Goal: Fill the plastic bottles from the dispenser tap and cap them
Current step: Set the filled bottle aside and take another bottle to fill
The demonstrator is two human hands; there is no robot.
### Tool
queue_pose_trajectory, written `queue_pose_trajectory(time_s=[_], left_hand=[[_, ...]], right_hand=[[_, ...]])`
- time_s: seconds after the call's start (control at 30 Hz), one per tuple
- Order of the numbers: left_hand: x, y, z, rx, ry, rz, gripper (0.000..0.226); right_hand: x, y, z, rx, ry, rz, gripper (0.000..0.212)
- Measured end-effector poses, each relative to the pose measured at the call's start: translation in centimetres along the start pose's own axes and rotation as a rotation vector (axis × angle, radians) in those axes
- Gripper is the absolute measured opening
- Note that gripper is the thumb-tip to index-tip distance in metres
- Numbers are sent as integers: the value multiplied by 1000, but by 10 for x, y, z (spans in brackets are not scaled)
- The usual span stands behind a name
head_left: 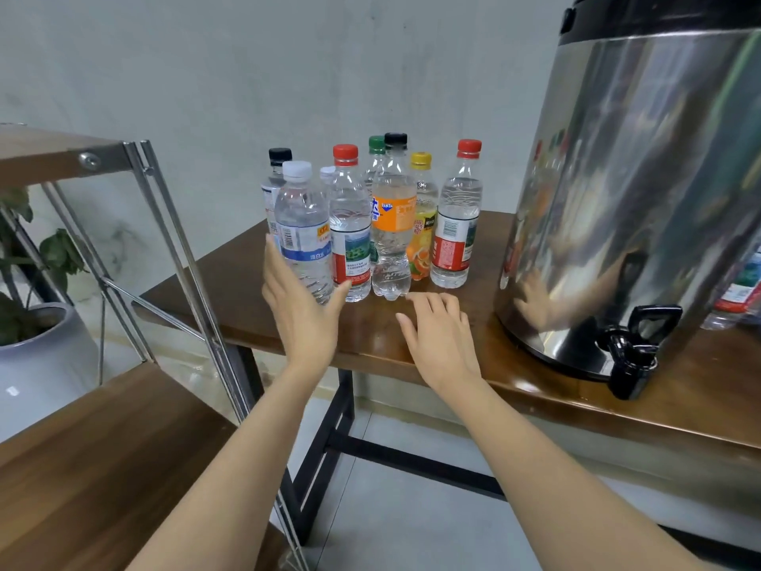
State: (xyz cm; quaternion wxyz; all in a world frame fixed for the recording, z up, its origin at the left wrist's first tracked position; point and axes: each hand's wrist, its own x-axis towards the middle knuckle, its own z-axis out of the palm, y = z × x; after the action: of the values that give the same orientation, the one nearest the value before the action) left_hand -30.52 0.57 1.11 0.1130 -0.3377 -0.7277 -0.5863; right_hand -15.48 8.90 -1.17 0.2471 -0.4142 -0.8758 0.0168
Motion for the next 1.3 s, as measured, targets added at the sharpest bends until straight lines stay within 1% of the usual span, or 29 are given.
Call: queue_pose_trajectory(time_s=[0.07, 0.13, 0.3, 0.6, 0.93, 1.03, 1.13, 1.2, 1.3], left_hand=[[-14, -11, 0, 60, -22, -4, 110], [-19, -23, 1, 95, -50, -24, 104], [-12, -31, 4, 135, -73, -74, 95], [12, -32, 19, 186, -89, -136, 93], [17, -38, 27, 253, -77, -117, 93], [17, -41, 26, 240, -79, -97, 93], [8, -38, 21, 180, -56, -97, 93], [-9, -34, 15, 96, -40, -83, 87], [-42, -31, 5, 63, -88, 24, 67]], right_hand=[[-1, 0, 0, 2, 6, -7, 39], [-1, 0, 0, 2, 15, -11, 39], [-1, 0, 0, 2, 11, -12, 38], [-1, -1, 0, 8, 16, -12, 38], [-4, -1, 2, 17, 54, -52, 34], [-5, -2, 0, 48, 78, -86, 30], [-11, -2, -1, 71, 168, -179, 19], [-16, 0, -3, 101, 199, -202, 17], [-29, 7, -7, 175, 206, -175, 20]])
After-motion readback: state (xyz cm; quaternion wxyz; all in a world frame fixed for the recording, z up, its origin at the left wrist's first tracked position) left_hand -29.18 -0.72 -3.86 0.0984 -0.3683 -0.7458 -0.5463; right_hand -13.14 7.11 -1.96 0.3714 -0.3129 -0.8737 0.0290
